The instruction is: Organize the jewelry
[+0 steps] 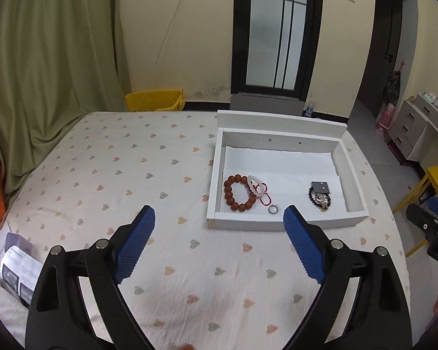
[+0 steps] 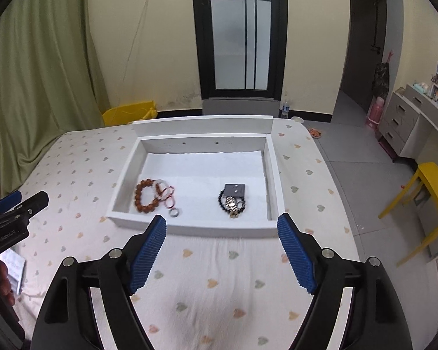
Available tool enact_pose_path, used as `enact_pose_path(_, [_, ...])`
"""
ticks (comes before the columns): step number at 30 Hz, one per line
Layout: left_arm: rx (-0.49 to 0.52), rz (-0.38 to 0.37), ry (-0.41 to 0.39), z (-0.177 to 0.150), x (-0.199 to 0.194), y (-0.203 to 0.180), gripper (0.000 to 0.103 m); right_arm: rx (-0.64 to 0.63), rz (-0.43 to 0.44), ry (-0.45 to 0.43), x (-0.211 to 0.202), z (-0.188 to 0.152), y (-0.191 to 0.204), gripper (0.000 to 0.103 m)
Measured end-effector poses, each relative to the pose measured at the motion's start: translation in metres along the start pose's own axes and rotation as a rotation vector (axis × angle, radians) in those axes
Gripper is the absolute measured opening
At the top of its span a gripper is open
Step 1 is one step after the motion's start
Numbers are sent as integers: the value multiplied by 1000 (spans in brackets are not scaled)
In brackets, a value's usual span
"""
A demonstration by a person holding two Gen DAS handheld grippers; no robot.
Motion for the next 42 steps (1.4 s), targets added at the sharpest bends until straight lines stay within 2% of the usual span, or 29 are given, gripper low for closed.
enact_pose_path(3, [26, 19, -36, -9, -33, 7, 88, -3, -12, -1, -35, -12, 11, 80])
enact_pose_path(5, [42, 43, -56, -17, -52, 12, 92, -2, -4, -9, -55, -20, 15, 80])
enact_pose_path(8, [48, 42, -53, -31, -73, 20, 92, -12, -12, -24, -84, -32, 19, 80])
enact_pose_path(17, [40, 83, -71, -48, -115, 38, 92, 32, -52, -43, -143, -60, 6, 82])
enact_pose_path(26, [35, 56, -77, -60, -138, 32, 95, -1, -25, -47, -164, -74, 21, 82])
enact_pose_path(33, [16, -12, -74, -62, -144, 25, 95, -20, -26, -41, -157, -74, 27, 82])
enact_pose_path(42, [-2, -6, -60, -62, -139, 26, 95, -20, -21, -33, -150, -75, 24, 82])
Point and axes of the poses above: each gripper's, at about its wrist camera, not at the fingertips, and x roughly the way its jaws point, y to its left, z to its top, the point moved 4 cm from there along x, roughly the way its jaws point, and after that the axes turned 14 degrees about -x, right-handed, at the moved point
